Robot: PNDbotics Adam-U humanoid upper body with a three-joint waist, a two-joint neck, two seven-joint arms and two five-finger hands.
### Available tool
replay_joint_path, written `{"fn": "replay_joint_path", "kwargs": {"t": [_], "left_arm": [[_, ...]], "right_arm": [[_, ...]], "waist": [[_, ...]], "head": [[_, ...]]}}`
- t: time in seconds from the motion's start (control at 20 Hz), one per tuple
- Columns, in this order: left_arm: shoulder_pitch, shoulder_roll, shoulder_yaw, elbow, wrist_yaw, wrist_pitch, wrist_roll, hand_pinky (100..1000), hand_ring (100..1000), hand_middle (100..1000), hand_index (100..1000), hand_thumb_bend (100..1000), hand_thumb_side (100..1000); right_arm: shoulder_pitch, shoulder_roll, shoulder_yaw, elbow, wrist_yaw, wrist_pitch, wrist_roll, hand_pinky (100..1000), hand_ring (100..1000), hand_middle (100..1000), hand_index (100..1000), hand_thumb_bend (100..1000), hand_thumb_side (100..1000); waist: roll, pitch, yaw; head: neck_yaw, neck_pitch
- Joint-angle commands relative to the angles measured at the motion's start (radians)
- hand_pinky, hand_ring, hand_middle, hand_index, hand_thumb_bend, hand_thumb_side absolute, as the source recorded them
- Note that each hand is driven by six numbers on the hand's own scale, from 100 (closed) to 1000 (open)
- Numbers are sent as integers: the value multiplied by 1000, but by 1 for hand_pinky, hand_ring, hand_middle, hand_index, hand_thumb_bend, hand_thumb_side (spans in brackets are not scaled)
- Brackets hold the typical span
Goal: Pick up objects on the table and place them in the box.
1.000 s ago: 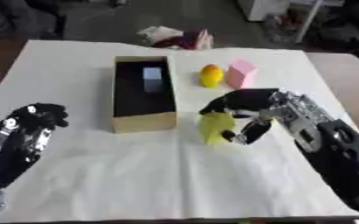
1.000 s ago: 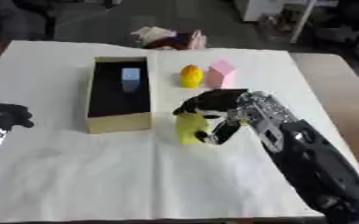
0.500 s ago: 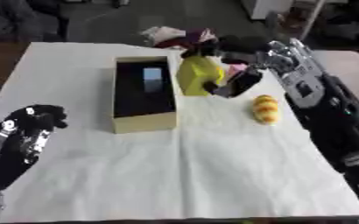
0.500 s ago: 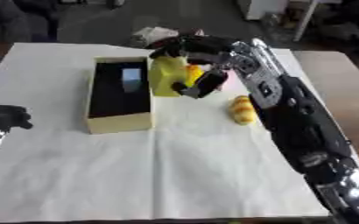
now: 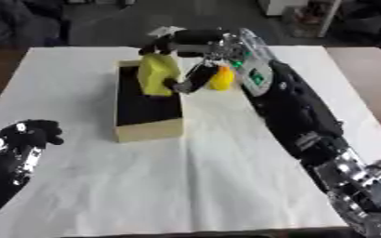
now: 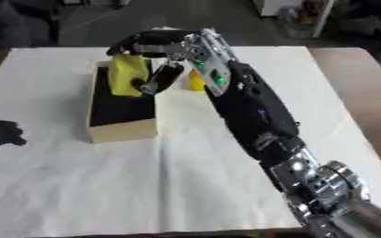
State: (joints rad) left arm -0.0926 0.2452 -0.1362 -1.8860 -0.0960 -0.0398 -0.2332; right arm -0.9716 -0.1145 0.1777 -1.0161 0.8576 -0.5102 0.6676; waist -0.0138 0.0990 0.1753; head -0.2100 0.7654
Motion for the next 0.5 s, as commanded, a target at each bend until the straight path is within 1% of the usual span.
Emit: {"fn": "replay_joint_path", "kwargs": {"t": [0.05, 0.15, 0.25, 0.35, 0.4, 0.45, 0.5], "left_arm": [[-18, 2, -4, -19, 10, -3, -8, 785, 628, 618, 741, 100, 683], [-19, 1, -6, -20, 12, -3, -10, 785, 627, 618, 741, 100, 683], [-20, 1, -6, -20, 12, -2, -11, 785, 627, 618, 741, 100, 684], [-19, 1, -6, -20, 11, -2, -11, 785, 627, 618, 741, 100, 686], [-19, 1, -6, -19, 10, -1, -11, 785, 627, 618, 741, 100, 686], [-20, 1, -6, -19, 10, -1, -11, 785, 627, 618, 741, 100, 686], [-20, 1, -6, -19, 10, -1, -11, 785, 627, 618, 741, 100, 686]], "right_arm": [[-26, 44, -16, 32, 110, -134, 101, 866, 788, 834, 983, 100, 161], [-21, 66, -27, 41, 205, -116, 49, 865, 793, 838, 983, 100, 168], [-16, 79, -42, 48, 308, -82, -42, 864, 797, 841, 984, 100, 179], [-12, 88, -49, 66, 389, -57, -134, 865, 801, 846, 985, 121, 251], [-11, 90, -49, 77, 419, -53, -170, 868, 811, 856, 987, 162, 324], [-11, 92, -47, 85, 447, -53, -203, 869, 815, 861, 988, 181, 372], [-10, 93, -46, 93, 471, -55, -231, 869, 815, 861, 988, 181, 372]], "waist": [[7, -8, 7], [9, -6, 14], [10, -3, 20], [9, -1, 23], [8, -1, 23], [7, -1, 23], [7, -1, 23]], "head": [[-15, 5], [-20, 5], [-25, 5], [-27, 5], [-28, 5], [-28, 5], [-28, 5]]}}
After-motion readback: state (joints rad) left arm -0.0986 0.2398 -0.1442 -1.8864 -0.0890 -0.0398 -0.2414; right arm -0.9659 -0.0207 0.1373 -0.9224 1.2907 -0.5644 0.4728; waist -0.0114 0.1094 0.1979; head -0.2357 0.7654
